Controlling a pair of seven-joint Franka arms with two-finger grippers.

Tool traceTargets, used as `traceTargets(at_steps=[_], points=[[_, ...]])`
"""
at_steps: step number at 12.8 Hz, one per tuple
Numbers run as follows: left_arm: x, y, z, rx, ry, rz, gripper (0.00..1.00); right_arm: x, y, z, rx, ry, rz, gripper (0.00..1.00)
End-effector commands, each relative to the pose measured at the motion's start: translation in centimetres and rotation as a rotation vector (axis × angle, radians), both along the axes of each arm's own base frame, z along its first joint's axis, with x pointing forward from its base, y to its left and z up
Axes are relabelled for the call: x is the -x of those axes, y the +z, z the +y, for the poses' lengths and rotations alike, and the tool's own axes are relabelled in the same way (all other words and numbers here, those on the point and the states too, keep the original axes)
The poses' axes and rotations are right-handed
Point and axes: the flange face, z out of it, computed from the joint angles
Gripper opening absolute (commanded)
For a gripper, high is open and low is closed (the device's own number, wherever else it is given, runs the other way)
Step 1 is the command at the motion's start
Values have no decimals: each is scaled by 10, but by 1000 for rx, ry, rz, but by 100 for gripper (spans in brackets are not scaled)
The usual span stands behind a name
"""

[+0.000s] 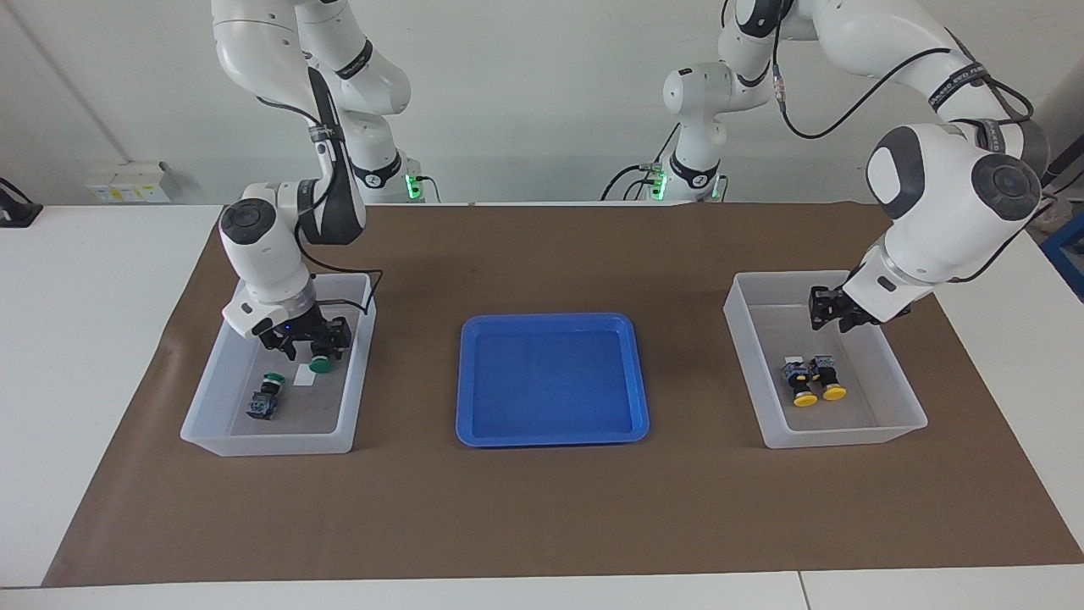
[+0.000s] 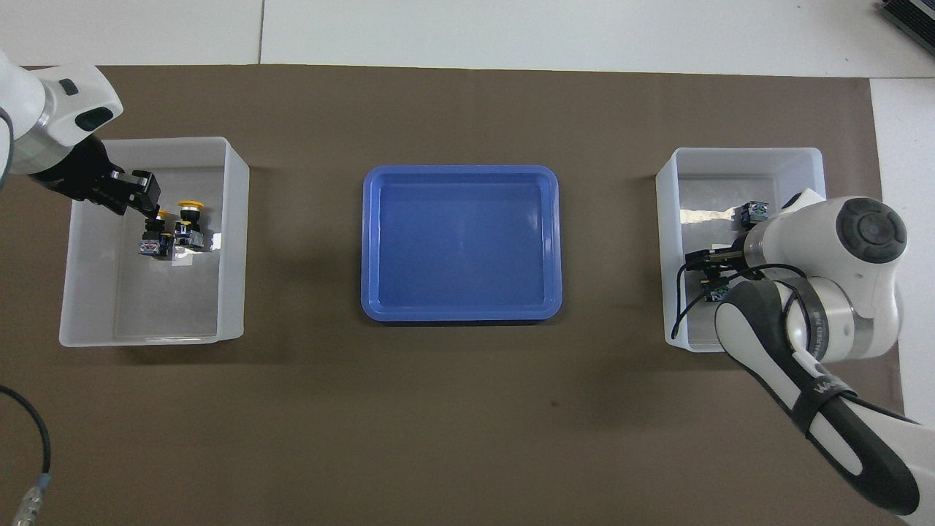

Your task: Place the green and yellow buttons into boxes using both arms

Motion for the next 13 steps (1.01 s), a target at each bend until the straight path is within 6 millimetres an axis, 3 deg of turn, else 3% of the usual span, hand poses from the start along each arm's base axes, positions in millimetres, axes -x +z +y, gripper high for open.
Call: traceTargets(at_steps=[1, 3, 7, 8, 12, 13], points=[[8, 24, -14, -32, 27, 52, 45, -10, 35, -2, -11, -35, -42, 100], [20, 36, -28, -44, 23, 81, 45, -18, 67, 3, -13, -96, -71, 100], [57, 97, -39, -48, 42, 38, 45, -27, 145, 13, -23, -152, -88, 100], [62, 101, -49, -52, 51, 31, 45, -25, 166, 15, -59, -179, -86, 100], [83, 81, -63, -75, 42, 65, 49, -5, 226, 12, -51, -198, -45, 100], [88, 76, -71, -77, 27, 51, 51, -3, 233, 9, -48, -204, -30, 100]])
